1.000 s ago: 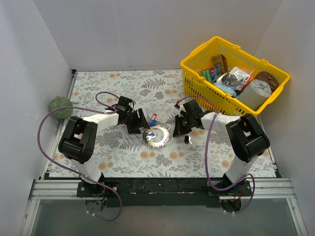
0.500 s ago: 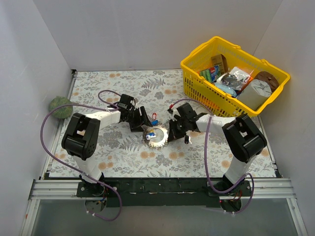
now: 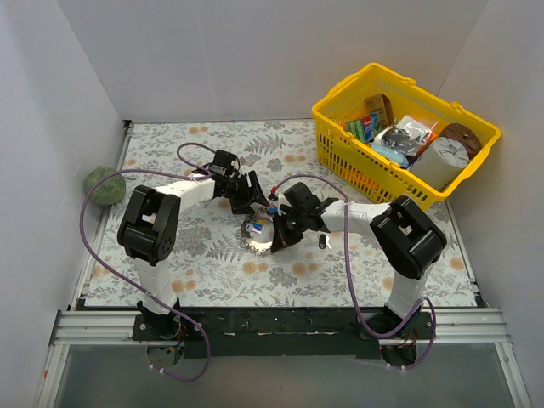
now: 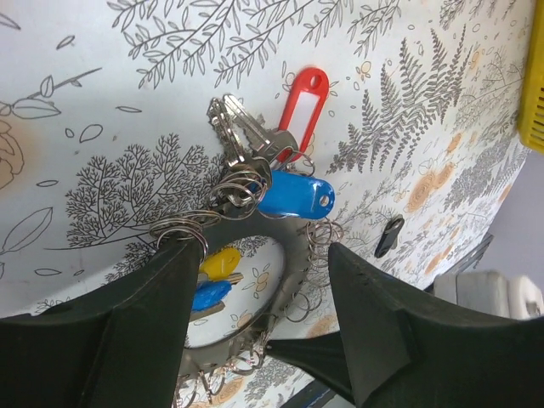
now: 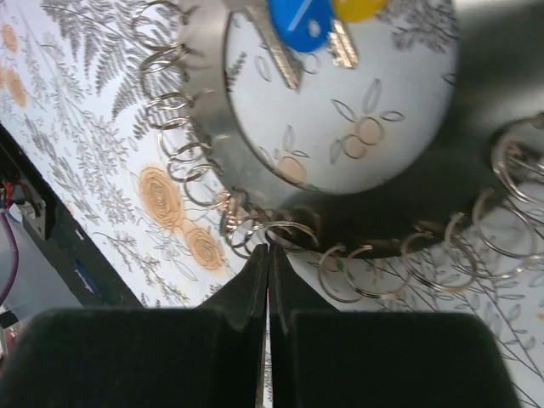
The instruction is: Put the keys on the keyring
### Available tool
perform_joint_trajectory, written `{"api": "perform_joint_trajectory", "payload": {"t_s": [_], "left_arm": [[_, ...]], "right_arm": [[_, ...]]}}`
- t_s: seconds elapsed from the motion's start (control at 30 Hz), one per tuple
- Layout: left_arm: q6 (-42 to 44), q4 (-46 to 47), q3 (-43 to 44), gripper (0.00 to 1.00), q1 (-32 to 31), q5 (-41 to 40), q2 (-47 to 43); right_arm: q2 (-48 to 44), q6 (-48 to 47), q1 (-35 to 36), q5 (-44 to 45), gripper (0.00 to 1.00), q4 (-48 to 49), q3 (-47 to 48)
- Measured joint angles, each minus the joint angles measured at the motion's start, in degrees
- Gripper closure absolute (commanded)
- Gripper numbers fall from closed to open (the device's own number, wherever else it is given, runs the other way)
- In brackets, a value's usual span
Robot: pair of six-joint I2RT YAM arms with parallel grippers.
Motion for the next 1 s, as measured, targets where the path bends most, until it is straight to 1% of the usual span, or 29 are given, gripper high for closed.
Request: {"api": "perform_joint_trajectory", "payload": {"t_s": [0.2,0.4,0.43,0.57,0.83,1.0], "left_arm": [[2.1,-2.6,3.1,0.38,0.0,-2.4,0.1],[4.5,-5.5,3.2,0.38,0.0,-7.9,-2.6],[4.9,-5.7,2.7,0.38,0.0,-9.0,-3.5],[5.5,-6.3,0.3,0.38,0.2,-11.1,-6.0],[6.2,-8.2,-3.5,0.39,0.5,-13.0,-7.0],[6.6,-8.8,-3.5,0.39,0.5,-13.5,-7.0]], "right_arm": [[-0.8,0.6,1.0,1.3,0.98,0.2,1.9],[-6.9,-0.9,0.0,5.3,0.97,-1.0,2.2],[-8.6,-1.4,-0.6,6.2,0.97,-1.1,2.2],[-10.8,-2.3,-3.5,7.2,0.97,-1.1,2.2],[-11.3,-4.0,-11.5,7.9,0.97,-1.3,-1.1],[-10.2,-5.1,-12.6,8.3,0.96,-2.3,-1.6]]}}
